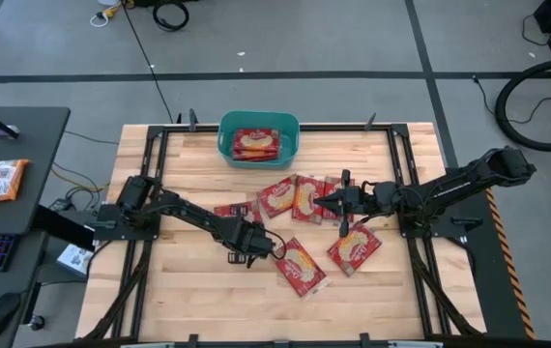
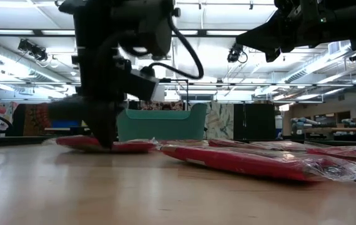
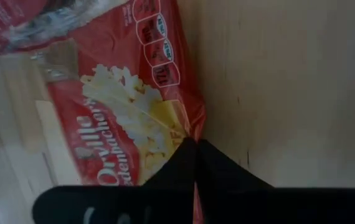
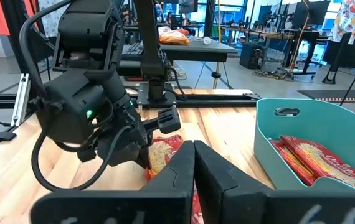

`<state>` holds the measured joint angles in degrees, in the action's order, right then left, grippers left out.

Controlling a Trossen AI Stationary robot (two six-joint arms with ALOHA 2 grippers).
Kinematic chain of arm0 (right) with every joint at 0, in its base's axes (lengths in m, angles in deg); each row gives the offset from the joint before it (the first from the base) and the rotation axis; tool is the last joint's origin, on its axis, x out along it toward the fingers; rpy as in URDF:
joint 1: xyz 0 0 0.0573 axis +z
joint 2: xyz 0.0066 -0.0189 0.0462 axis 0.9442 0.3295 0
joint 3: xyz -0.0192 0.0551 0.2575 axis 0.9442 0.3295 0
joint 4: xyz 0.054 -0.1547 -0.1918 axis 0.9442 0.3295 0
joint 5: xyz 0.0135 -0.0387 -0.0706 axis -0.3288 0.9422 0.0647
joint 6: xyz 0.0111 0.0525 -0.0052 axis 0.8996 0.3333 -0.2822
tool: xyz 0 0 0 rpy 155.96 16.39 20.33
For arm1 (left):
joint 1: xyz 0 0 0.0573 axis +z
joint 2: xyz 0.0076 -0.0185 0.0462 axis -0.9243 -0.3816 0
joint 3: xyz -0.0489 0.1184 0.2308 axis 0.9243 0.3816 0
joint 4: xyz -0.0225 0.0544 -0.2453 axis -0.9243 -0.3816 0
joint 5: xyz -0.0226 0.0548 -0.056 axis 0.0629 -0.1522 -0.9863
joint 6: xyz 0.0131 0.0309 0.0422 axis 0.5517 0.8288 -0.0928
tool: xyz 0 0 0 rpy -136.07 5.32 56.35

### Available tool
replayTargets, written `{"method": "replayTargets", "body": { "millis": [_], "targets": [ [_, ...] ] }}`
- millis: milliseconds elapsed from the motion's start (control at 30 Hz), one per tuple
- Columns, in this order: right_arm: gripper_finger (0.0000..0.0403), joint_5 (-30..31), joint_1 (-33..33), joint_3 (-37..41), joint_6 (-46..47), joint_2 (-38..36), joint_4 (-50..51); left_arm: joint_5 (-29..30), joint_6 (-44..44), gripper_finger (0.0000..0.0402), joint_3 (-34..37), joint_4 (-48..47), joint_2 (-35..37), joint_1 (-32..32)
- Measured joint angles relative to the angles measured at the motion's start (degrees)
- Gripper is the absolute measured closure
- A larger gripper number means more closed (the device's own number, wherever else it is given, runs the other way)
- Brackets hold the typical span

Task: Sort popcorn bags into baskets
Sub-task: Put the popcorn bag into the green bin

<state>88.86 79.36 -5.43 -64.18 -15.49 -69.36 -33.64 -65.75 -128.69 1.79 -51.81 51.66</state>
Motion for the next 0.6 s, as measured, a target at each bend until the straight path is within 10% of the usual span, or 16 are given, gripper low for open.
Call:
{"method": "replayTargets", "body": {
  "millis": [600],
  "targets": [
    [0.0389,0.0,0.0,0.0,0.0,0.0,-0.19,1.29,9.49,0.04,-1.15,-1.52,20.91,11.61]
  ]
}}
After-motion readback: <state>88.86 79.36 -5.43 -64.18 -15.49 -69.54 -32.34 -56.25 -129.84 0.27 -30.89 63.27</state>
